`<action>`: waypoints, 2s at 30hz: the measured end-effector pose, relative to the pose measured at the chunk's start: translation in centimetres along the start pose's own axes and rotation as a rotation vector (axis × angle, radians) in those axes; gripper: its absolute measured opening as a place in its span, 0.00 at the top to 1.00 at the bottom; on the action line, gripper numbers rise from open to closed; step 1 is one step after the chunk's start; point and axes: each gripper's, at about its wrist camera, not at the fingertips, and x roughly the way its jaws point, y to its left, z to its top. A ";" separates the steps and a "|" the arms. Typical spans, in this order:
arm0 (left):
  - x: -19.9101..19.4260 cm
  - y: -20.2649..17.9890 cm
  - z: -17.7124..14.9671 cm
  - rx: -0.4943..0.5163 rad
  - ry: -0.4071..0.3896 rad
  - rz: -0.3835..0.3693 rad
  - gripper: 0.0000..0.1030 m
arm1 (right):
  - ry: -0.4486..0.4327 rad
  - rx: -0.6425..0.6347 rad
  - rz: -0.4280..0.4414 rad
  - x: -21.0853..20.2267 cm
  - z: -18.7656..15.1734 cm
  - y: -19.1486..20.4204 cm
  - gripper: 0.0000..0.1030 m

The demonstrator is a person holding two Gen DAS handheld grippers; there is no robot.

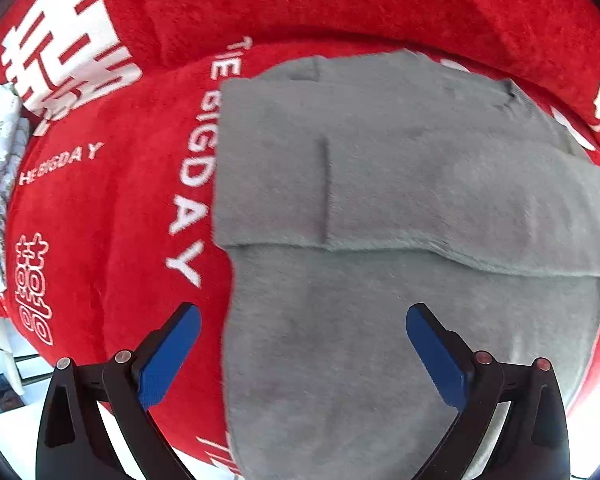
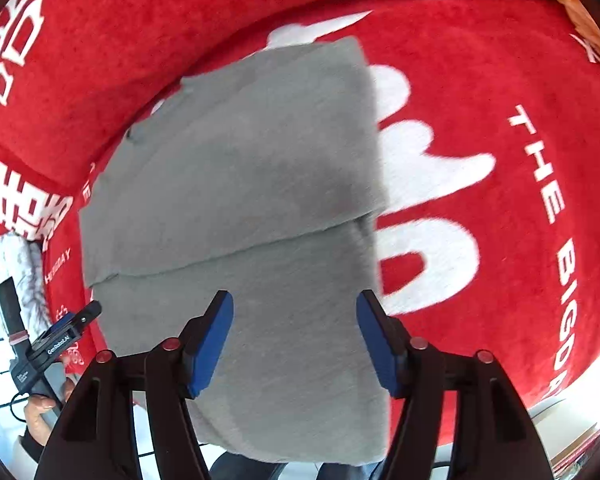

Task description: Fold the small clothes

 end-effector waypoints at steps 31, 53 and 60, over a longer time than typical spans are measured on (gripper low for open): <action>-1.9 -4.3 -0.4 0.073 0.013 -0.033 0.00 | -0.003 -0.013 0.065 -0.4 1.7 0.3 0.21; -1.0 -5.6 -6.9 -0.027 0.069 0.010 0.00 | 0.131 -0.086 0.143 1.8 -2.6 -2.6 0.21; -0.5 -2.7 -10.0 -0.001 0.062 -0.026 0.00 | 0.148 -0.087 0.136 3.4 -6.7 -0.8 0.21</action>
